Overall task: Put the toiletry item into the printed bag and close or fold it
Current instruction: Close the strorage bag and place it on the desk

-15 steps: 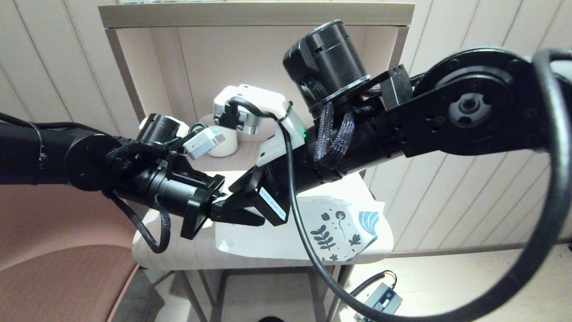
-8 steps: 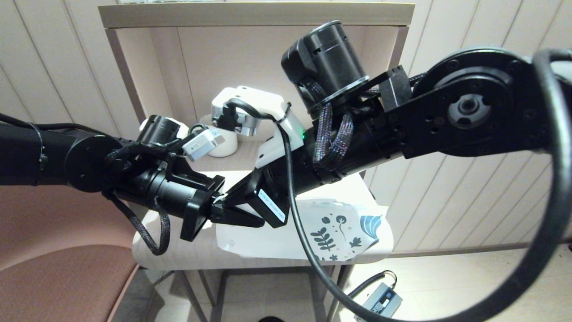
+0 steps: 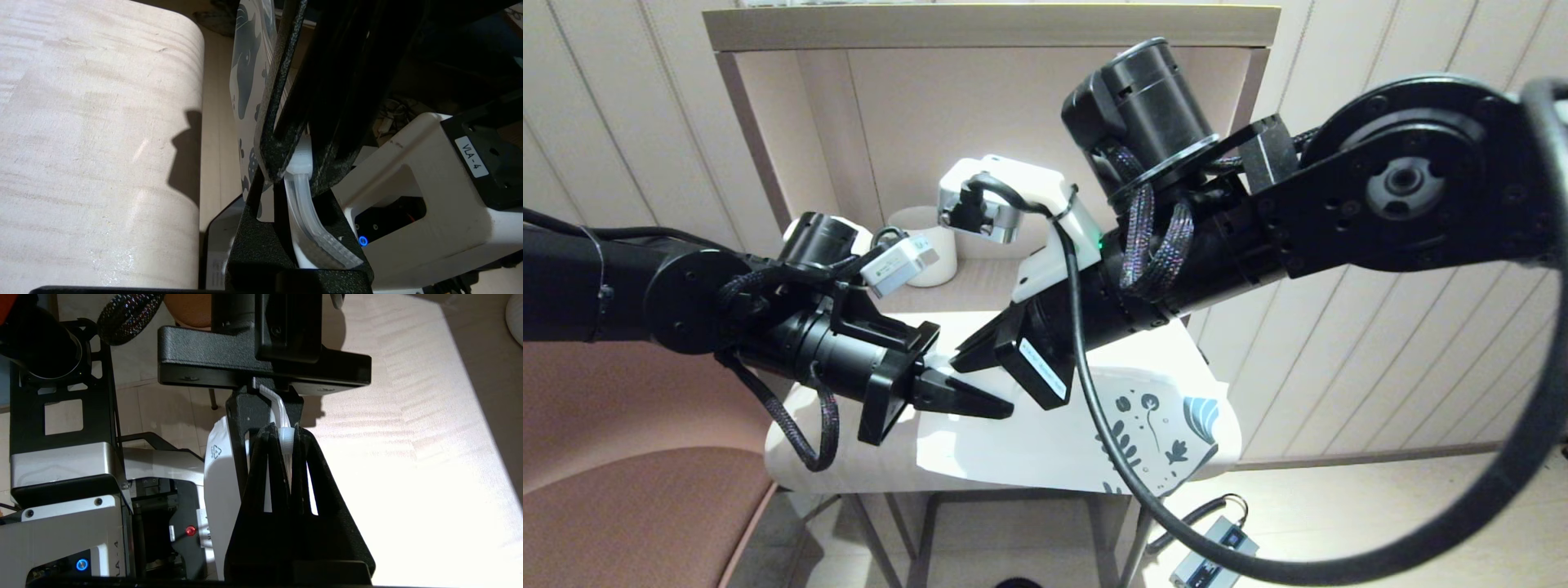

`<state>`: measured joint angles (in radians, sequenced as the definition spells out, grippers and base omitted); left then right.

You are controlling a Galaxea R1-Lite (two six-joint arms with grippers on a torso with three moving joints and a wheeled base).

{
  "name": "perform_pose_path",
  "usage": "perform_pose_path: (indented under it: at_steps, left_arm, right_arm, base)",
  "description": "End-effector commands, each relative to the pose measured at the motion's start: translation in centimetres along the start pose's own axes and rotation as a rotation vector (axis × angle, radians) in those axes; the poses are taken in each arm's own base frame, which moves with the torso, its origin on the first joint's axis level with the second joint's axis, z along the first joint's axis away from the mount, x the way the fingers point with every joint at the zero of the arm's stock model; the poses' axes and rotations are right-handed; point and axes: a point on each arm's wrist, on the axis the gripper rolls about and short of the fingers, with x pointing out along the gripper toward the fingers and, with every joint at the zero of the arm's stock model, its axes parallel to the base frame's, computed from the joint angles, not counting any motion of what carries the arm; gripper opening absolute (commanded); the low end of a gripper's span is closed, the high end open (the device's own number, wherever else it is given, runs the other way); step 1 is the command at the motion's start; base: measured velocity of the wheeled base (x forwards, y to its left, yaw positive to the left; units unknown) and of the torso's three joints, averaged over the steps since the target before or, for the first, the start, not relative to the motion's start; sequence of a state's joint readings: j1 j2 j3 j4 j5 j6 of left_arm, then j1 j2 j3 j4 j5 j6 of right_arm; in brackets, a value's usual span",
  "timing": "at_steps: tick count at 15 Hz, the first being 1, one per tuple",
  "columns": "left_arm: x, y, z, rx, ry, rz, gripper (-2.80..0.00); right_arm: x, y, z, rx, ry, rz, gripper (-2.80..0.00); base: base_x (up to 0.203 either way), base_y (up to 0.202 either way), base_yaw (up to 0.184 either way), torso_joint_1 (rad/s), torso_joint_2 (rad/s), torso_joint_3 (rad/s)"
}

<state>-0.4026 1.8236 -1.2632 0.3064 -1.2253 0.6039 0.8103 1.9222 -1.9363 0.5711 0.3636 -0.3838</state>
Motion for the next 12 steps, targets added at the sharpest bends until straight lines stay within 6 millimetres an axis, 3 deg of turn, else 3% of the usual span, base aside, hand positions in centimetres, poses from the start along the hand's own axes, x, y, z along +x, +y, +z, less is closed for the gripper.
perform_pose_path:
  at_steps: [1, 5, 12]
  left_arm:
    - [0.1, -0.1, 0.0, 0.0, -0.002, -0.008, -2.8]
    - [0.1, -0.1, 0.0, 0.0, -0.002, -0.008, -2.8]
    - [-0.1, -0.4, 0.3, 0.012, -0.005, -0.006, -2.8]
  right_arm:
    - [-0.9, -0.1, 0.0, 0.001, -0.004, -0.013, -2.8]
    - [-0.8, 0.0, -0.6, 0.009, 0.016, -0.006, -2.8]
    - [-4.0, -0.6, -2.1, 0.049, 0.034, -0.054, -2.8]
  base:
    - [0.0, 0.0, 0.0, 0.0, 0.0, 0.0]
    - [0.0, 0.0, 0.0, 0.0, 0.0, 0.0]
    - [0.0, 0.0, 0.0, 0.0, 0.0, 0.0]
